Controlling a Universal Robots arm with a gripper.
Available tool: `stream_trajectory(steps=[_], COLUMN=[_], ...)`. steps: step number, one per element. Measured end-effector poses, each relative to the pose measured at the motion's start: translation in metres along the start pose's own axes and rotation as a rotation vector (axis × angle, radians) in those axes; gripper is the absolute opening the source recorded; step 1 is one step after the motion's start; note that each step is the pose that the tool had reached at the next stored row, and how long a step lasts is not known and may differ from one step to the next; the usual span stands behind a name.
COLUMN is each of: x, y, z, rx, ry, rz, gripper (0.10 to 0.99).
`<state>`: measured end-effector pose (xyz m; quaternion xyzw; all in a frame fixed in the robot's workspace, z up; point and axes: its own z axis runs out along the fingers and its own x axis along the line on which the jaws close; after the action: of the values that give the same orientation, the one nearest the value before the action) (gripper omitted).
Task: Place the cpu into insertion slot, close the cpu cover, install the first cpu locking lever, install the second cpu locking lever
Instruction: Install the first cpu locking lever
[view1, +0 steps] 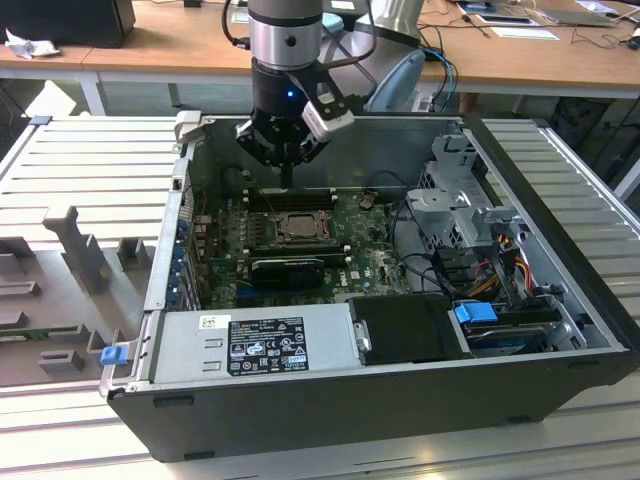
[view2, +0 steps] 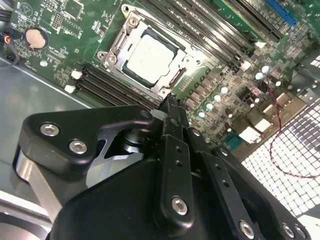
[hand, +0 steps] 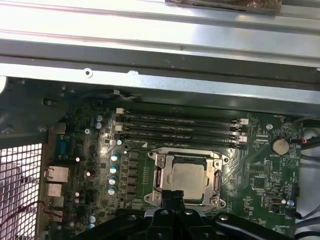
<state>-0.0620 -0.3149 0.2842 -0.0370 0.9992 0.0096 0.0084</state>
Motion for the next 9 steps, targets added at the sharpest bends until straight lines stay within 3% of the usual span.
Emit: stream_trajectory(steps=[5, 9], x=[0.0051, 0.0081], y=[0.0002, 0.0004], z=[0.0089, 0.0111], rx=[0.000, -0.006], ry=[-0.0001, -0.0007], rz=[0.007, 0.014], gripper=[0.106, 0.106])
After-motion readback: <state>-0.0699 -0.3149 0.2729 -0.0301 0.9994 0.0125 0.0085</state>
